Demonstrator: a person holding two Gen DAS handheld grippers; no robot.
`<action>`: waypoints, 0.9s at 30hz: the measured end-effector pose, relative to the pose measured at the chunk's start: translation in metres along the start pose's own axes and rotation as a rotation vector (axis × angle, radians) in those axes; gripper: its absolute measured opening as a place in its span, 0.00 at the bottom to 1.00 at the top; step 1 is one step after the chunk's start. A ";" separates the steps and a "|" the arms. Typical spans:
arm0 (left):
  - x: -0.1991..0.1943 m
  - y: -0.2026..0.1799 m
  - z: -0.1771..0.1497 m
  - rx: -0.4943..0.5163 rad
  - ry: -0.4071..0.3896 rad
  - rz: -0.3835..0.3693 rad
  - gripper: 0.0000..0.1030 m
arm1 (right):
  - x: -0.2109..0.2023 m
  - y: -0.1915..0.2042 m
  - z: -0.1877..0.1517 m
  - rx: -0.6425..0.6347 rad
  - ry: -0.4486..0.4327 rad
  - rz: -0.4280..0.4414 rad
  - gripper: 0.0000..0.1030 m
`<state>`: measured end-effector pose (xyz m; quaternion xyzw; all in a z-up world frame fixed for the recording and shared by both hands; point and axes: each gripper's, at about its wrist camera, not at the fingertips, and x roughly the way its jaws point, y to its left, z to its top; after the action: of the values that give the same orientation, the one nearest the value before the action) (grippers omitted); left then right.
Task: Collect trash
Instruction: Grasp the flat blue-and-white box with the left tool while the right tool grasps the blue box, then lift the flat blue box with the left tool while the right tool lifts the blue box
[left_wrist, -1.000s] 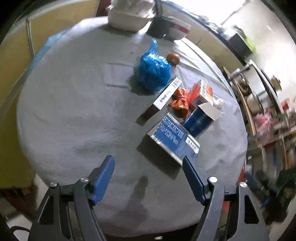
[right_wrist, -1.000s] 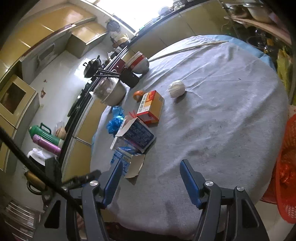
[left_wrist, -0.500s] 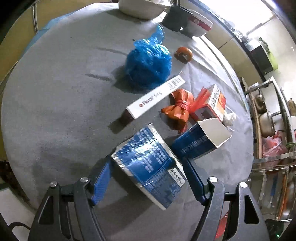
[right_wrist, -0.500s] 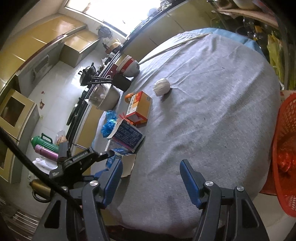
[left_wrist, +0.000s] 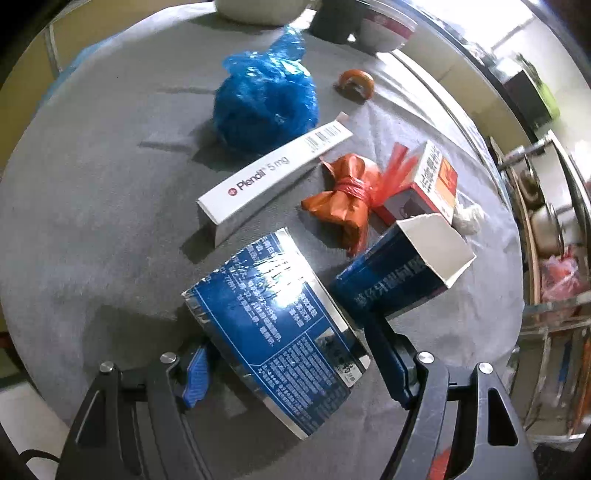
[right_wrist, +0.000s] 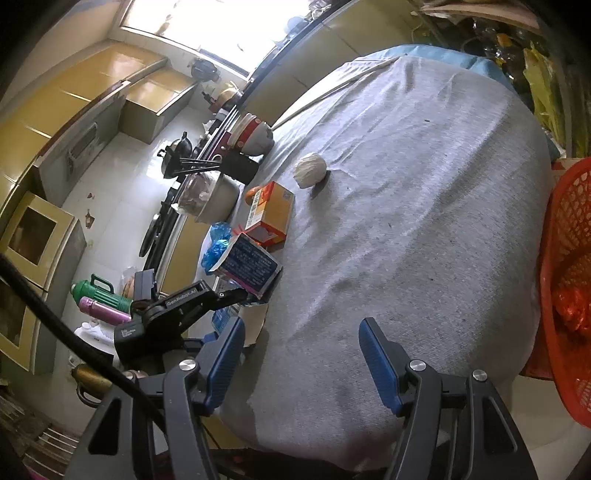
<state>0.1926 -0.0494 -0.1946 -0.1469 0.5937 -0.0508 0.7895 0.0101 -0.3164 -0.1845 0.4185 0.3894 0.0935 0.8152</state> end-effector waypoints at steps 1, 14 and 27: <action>0.000 0.000 0.000 0.014 -0.001 0.008 0.72 | 0.000 0.001 0.000 -0.002 0.000 0.003 0.66; -0.016 0.032 -0.008 0.246 0.103 0.003 0.69 | 0.046 0.063 0.018 -0.177 0.069 0.002 0.66; -0.039 0.073 0.001 0.387 0.173 -0.091 0.71 | 0.126 0.131 0.030 -0.544 0.069 -0.061 0.78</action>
<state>0.1759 0.0300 -0.1799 -0.0145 0.6312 -0.2116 0.7461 0.1396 -0.1919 -0.1452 0.1689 0.3896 0.1843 0.8864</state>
